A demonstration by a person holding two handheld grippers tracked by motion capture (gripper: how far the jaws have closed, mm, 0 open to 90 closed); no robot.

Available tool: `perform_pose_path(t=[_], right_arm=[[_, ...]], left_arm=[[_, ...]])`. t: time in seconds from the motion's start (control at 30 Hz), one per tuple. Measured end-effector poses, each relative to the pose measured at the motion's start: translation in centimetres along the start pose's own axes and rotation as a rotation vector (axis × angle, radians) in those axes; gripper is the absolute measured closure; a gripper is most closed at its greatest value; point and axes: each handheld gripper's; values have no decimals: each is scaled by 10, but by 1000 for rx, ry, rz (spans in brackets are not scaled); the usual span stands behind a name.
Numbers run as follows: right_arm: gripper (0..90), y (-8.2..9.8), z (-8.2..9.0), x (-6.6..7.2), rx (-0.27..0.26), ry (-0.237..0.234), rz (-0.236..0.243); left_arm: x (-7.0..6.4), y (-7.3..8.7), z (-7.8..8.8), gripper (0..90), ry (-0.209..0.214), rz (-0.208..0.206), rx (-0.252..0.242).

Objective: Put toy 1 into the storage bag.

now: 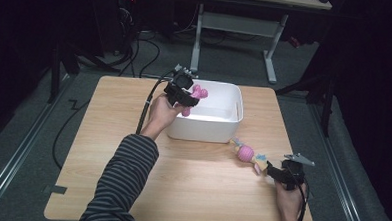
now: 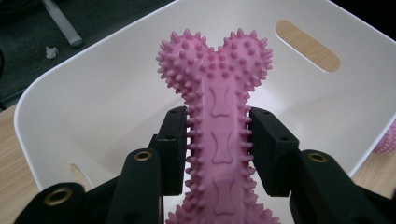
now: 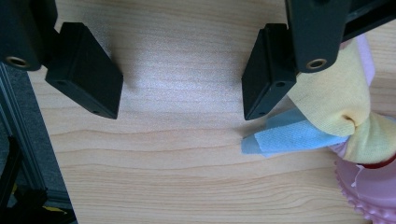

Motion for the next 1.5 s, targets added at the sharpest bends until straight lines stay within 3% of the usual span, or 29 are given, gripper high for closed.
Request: perform_pose_path(t=[0.57,1.07,1.13,1.3,1.5], right_arm=[[296,0,0,0,0,-2,1],[296,0,0,0,0,-2,1],[296,0,0,0,0,-2,1],[294,0,0,0,1,-3,0],[294,0,0,0,0,-4,1]], left_arm=[[-2,1,-14,582,-26,-22,40],[-7,3,-24,570,-11,-32,85],[-8,4,-25,546,2,-28,85],[-13,3,-20,402,-14,-44,68],[-13,4,-9,356,-21,-42,33]])
Point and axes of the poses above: each handheld gripper's, and its own axes: z roughly backward along the jaws, y roughly out of its underside, x roughly to its left, and after that the axes turned 3 degrees about z, right-handed
